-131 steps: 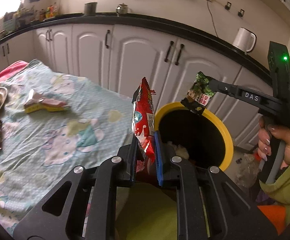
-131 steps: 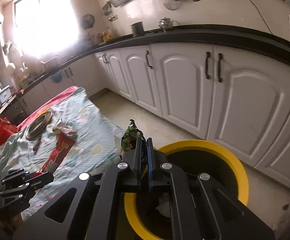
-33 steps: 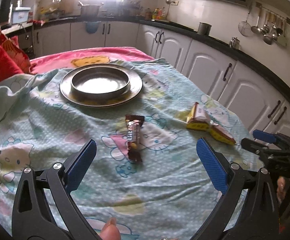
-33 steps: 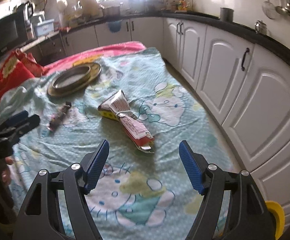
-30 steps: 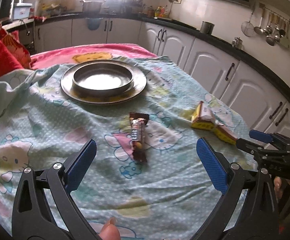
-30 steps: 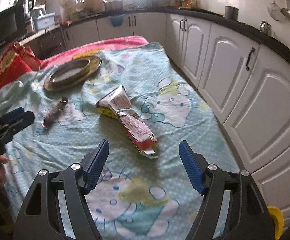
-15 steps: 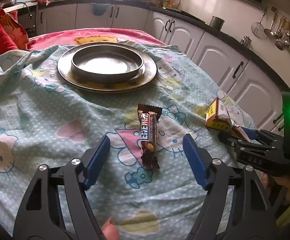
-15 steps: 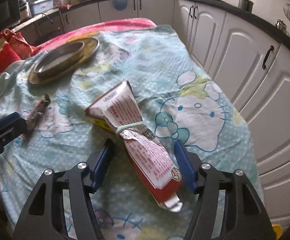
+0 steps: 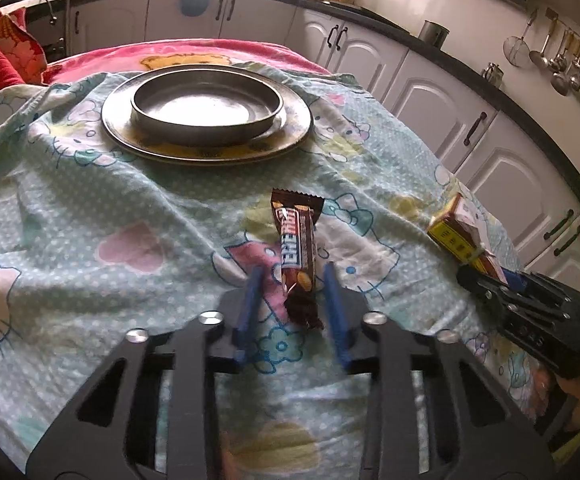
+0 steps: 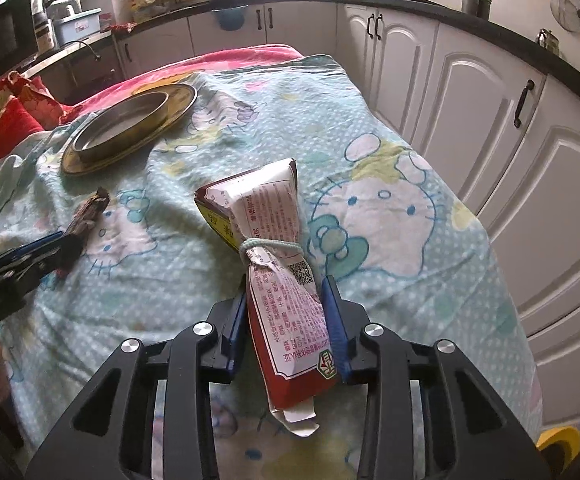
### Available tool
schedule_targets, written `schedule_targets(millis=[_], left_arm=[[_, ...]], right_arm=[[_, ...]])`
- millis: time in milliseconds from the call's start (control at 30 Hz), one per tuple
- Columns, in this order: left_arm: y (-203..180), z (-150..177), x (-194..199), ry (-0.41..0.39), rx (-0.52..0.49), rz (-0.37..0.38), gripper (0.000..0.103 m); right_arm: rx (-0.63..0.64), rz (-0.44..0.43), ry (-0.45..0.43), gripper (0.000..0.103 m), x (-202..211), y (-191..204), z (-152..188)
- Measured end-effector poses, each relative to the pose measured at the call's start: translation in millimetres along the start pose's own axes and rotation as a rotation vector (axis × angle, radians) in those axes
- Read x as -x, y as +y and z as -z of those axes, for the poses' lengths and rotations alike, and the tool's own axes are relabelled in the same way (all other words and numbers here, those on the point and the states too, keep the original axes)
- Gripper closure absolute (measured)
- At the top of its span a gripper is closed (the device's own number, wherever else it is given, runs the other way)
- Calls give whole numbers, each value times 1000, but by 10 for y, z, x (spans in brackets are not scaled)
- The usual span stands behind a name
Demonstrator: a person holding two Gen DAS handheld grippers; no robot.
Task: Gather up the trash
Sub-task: 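Grasp the chocolate bar with the left tool while the right tool grasps the white-red wrapper, then carry the chocolate bar and white-red wrapper over the bin with both tools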
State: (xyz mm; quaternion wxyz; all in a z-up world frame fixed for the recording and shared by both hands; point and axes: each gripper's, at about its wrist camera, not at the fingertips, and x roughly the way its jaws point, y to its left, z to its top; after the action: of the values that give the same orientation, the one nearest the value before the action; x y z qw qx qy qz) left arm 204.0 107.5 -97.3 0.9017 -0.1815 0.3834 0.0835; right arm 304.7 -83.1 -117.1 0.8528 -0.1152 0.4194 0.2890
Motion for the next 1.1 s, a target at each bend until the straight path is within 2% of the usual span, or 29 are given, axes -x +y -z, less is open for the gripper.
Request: schedule_targets(millis=[33,233,433,700,1100], left_arm=[[-14,10,-6,8,-8,6,92],[-98,80,40,21,-39,35,92],[-349,232,131,39,-86,108,93],[-832,407,264,56,-177,193,93],[-1489,588,526,24,-307,283,93]], right_arm=[[-4,-12,2,70,32,2,42],[-5,-47,0,70,265,30,346],[-36,-71,-5,71,537,-44,604],[-131,-50,-62,71,1039,-364,917],[-271,34,-136,71,1607,-891,1287]])
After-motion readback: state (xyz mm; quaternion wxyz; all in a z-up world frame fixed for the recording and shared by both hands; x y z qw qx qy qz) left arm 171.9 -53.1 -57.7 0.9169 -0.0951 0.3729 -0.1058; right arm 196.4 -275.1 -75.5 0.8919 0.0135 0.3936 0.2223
